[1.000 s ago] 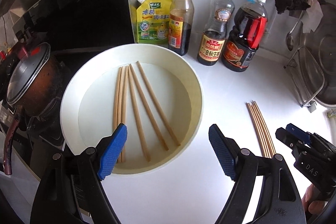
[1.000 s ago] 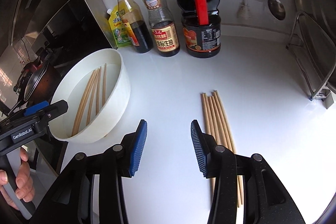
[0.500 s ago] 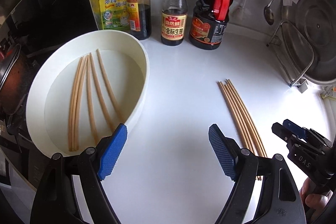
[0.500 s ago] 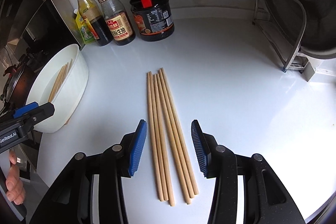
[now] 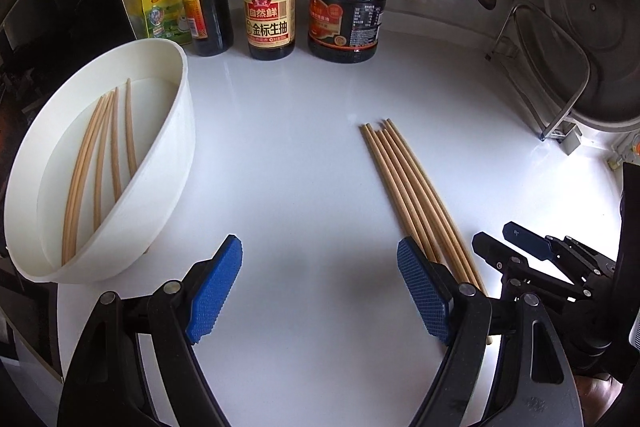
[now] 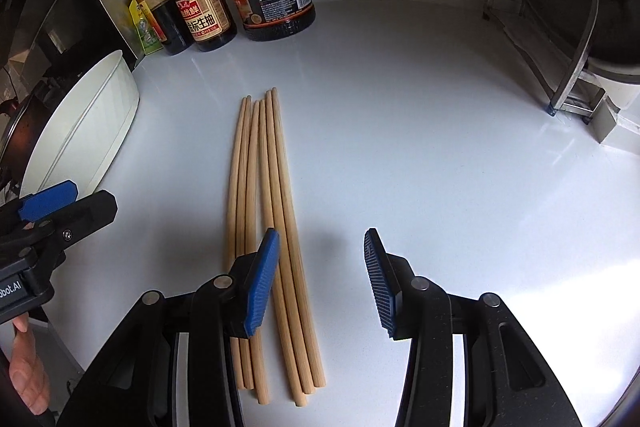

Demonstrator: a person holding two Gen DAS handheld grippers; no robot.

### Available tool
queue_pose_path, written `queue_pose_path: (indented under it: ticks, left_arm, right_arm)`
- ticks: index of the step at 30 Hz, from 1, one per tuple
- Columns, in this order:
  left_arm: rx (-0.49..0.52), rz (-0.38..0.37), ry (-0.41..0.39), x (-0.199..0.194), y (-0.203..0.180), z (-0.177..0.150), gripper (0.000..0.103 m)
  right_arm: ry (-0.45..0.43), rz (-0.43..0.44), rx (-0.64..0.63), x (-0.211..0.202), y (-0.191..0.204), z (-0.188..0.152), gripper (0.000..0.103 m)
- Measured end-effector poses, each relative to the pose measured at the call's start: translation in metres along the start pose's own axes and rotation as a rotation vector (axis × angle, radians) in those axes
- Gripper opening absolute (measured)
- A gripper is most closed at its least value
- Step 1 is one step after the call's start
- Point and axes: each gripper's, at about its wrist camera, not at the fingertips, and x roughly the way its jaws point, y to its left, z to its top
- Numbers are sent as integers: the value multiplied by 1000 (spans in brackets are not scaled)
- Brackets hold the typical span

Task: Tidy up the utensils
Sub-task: 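Move both open tools back over the chopstick pile, then position both open tools above single chopsticks at the pile's edge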

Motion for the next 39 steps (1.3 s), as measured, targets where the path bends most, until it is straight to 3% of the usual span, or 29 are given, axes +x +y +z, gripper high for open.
queue_pose_path:
  ticks: [19,39]
  left_arm:
    - [-48,3,53,28,-5,-14,79]
    - [-31,-5,55,33,-15,-13,79]
  right_arm:
    - [28,-49,-131,9,15,-4,42]
    - [27,-54,-145,9,8,-6,43]
